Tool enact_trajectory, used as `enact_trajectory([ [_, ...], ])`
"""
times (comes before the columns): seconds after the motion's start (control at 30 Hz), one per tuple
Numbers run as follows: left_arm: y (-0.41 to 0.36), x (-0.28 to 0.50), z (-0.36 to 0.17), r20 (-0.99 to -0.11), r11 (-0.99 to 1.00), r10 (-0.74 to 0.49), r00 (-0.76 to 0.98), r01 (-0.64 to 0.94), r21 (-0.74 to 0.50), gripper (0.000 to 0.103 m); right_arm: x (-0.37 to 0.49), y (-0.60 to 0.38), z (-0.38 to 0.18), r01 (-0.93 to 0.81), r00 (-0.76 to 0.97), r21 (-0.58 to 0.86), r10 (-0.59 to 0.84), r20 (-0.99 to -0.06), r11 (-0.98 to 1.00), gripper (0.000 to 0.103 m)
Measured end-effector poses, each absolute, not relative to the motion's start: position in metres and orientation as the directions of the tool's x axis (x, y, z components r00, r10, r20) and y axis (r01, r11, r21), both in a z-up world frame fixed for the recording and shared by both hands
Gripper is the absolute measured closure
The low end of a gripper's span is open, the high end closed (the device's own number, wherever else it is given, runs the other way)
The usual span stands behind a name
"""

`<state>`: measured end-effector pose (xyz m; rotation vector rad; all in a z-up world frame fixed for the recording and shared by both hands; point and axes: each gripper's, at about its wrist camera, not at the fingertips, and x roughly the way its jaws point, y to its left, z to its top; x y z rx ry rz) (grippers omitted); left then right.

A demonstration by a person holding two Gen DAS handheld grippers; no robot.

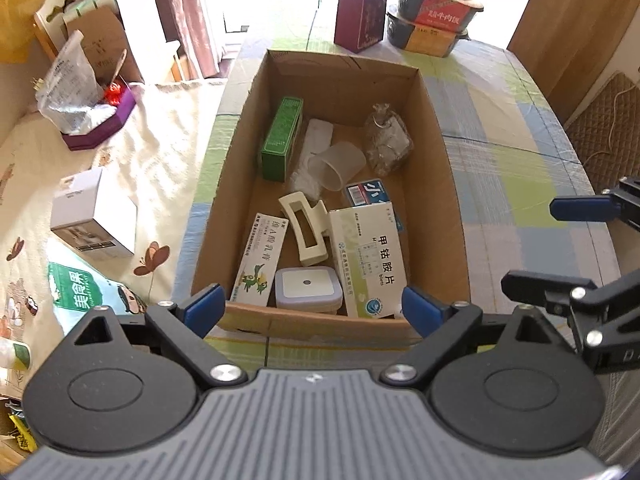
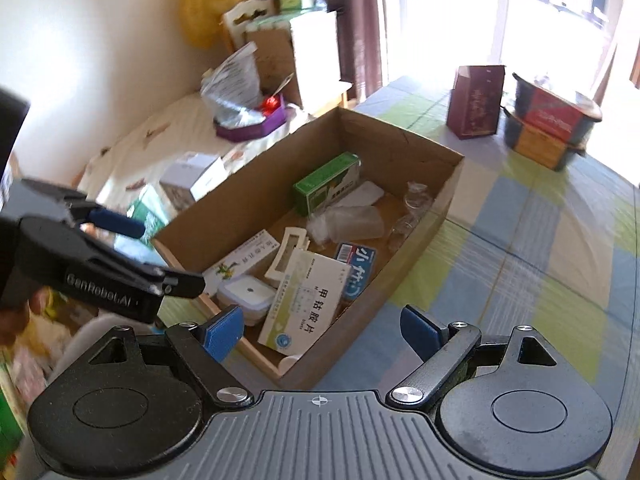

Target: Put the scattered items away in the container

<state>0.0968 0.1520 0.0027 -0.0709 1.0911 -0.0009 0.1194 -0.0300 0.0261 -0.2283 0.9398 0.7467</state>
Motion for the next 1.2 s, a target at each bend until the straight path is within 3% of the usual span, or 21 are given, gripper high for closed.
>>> enact_trajectory([
  [0.17,0.149,0.079,0.014,-0.874,0.997,-0.027,0.485,-0.051,-0.059,0.007,0.109,-0.038,0.036,-0.607,0.366,0.19,0.484,-0.795,0.772,0.011],
  [0.2,0.148,0.076,0.016,-0.873,0.997,-0.021,0.487,-0.059,-0.057,0.007,0.106,-0.039,0.038,-0.602,0.367,0.188,0.478,-0.798,0.776,0.001],
  [0.23,0.147,0.072,0.018,-0.871,0.996,-0.014,0.49,-0.067,-0.054,0.007,0.104,-0.04,0.039,-0.596,0.372,0.182,0.47,-0.8,0.782,0.0],
  [1.2,0.096,-0.005,0.061,-0.778,1.0,0.02,0.628,-0.02,0.01,0.004,0.027,-0.085,0.054,-0.564,0.475,0.113,0.433,-0.766,0.818,0.0],
])
